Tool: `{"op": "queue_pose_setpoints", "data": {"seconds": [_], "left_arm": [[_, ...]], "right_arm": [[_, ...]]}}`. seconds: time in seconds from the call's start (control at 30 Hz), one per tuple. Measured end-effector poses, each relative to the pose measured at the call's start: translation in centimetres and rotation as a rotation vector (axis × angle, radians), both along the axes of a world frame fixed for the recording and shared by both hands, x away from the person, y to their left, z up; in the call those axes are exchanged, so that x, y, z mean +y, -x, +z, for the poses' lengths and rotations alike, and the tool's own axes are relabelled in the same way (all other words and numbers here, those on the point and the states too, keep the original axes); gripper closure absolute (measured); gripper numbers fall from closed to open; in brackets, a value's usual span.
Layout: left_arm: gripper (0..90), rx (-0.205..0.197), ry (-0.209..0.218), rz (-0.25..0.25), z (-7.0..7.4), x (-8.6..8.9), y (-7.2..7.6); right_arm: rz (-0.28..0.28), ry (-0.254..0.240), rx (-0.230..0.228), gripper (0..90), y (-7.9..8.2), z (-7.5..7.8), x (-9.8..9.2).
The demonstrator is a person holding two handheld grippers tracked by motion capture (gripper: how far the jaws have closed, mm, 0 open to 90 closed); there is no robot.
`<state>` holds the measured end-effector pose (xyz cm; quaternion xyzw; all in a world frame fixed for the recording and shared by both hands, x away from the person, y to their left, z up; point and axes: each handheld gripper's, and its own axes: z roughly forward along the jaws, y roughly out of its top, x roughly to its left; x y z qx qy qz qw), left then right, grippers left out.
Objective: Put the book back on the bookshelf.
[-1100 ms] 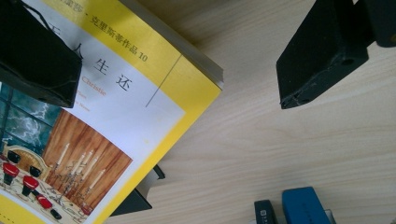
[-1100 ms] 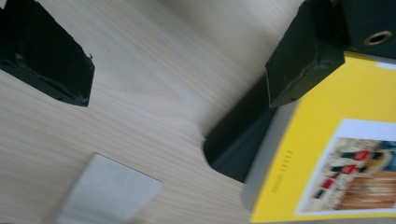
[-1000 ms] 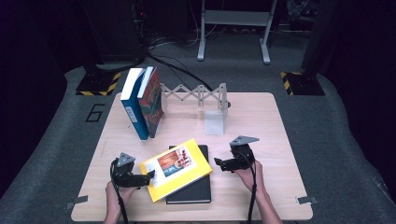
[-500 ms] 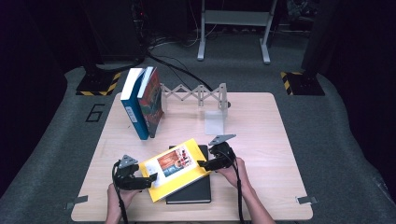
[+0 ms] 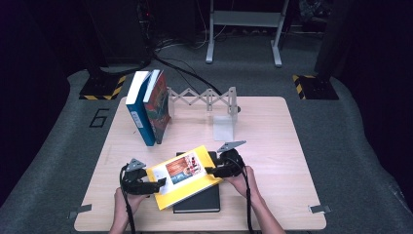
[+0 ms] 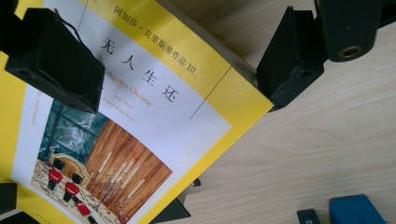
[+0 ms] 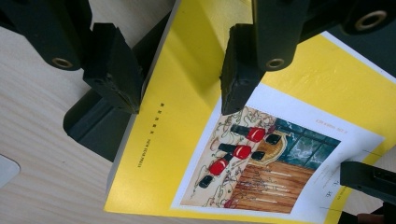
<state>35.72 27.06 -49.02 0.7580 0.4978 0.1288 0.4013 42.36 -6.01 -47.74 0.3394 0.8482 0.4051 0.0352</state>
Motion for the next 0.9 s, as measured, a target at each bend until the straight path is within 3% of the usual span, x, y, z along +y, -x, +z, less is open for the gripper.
{"op": "queue_pose_setpoints", "data": {"seconds": [0.2,0.73,0.9], "left_arm": [[15.2,0.019,0.020,-0.033,-0.1,-0.2,-1.5],[14.8,0.023,-0.063,-0.140,0.7,-1.6,-5.2],[12.3,0.024,-0.065,-0.132,0.8,-1.7,-5.4]], "right_arm": [[-0.021,-0.003,0.008,49.7,0.6,0.0,-0.9],[-0.052,0.016,-0.006,49.3,2.3,0.2,-2.3],[-0.052,0.025,-0.014,36.2,1.6,0.0,-2.1]]}}
